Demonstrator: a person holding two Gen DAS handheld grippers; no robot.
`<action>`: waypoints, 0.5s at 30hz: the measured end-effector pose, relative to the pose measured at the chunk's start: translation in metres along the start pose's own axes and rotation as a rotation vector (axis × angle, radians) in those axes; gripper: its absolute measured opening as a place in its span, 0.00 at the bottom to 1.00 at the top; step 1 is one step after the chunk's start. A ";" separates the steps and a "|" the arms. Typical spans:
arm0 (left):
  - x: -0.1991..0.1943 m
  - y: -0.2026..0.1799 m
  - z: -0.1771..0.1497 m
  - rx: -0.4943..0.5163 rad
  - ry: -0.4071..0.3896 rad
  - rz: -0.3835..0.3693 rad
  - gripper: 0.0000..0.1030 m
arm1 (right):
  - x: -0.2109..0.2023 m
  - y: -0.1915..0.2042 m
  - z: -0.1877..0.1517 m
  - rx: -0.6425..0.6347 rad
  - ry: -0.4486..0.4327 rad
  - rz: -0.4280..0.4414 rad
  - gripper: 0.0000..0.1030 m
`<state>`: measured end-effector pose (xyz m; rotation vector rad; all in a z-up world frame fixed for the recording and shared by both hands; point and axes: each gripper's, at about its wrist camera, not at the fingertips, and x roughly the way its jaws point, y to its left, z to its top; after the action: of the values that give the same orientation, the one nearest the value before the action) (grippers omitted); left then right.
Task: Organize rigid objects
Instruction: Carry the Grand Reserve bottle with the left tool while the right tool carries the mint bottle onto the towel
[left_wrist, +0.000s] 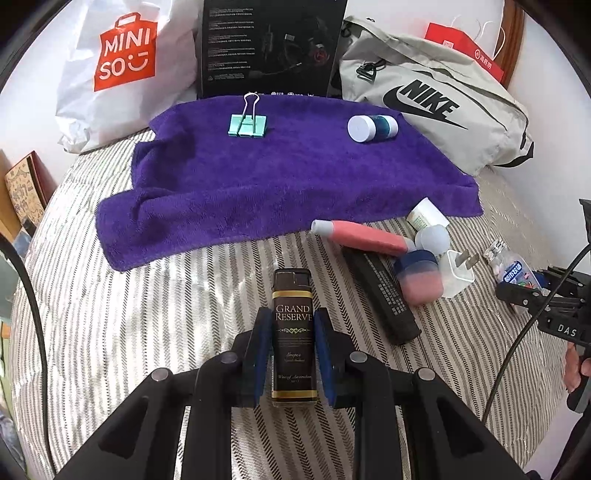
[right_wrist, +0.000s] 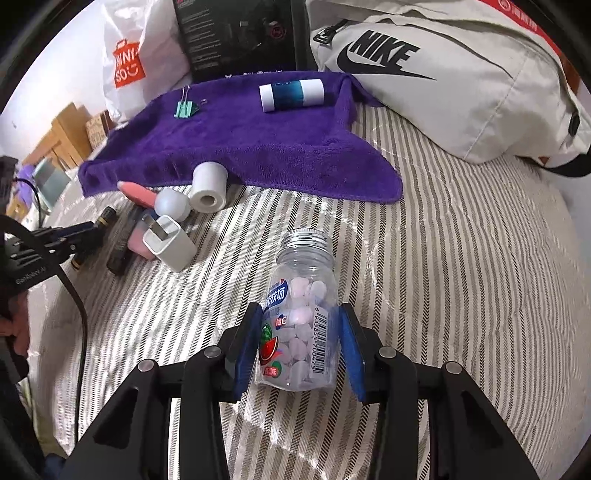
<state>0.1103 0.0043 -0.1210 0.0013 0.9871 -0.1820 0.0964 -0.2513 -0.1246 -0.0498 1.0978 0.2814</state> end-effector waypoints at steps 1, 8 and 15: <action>-0.002 0.001 0.000 -0.001 -0.002 0.002 0.22 | -0.002 -0.001 0.000 0.005 -0.006 0.007 0.41; -0.018 0.011 0.008 -0.031 -0.039 -0.007 0.22 | -0.013 0.000 0.004 -0.009 -0.014 0.032 0.41; -0.028 0.021 0.022 -0.050 -0.065 -0.002 0.22 | -0.020 0.003 0.019 -0.024 -0.042 0.049 0.41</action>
<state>0.1167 0.0272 -0.0870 -0.0515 0.9272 -0.1582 0.1038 -0.2486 -0.0978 -0.0387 1.0551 0.3386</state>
